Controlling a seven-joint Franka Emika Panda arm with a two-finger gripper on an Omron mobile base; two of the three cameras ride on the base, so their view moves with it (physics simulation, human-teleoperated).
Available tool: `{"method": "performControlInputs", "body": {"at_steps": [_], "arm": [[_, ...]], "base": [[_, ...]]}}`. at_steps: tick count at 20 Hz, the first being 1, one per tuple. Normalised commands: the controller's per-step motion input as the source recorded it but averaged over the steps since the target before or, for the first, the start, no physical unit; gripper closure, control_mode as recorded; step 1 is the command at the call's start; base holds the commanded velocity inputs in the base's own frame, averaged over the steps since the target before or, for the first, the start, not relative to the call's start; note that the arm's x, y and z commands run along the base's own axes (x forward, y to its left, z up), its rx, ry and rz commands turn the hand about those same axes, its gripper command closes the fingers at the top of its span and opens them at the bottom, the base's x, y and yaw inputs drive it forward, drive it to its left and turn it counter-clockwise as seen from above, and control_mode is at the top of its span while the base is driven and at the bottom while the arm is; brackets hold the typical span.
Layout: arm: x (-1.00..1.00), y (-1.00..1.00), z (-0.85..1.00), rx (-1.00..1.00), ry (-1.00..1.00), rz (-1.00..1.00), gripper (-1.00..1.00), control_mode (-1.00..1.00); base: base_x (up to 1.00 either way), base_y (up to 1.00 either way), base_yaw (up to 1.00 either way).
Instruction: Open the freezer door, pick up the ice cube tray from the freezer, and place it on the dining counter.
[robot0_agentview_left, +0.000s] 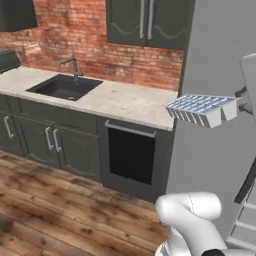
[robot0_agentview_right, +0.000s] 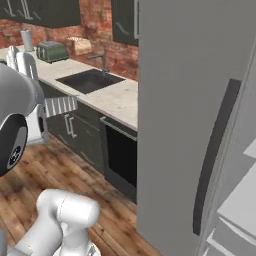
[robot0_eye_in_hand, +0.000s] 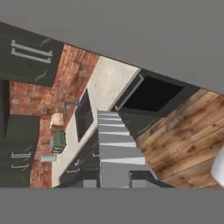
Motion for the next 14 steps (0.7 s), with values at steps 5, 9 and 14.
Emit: {"method": "performControlInputs", "body": {"at_steps": [5,9,14], "arm": [[0.0,0.0,0.0,0.0,0.0,0.0,1.0,1.0],[0.0,0.0,0.0,0.0,0.0,0.0,1.0,1.0],[0.0,0.0,0.0,0.0,0.0,0.0,1.0,1.0]], "base": [[-0.05,0.32,0.49],[-0.01,0.32,0.49],[0.0,0.36,0.48]]}}
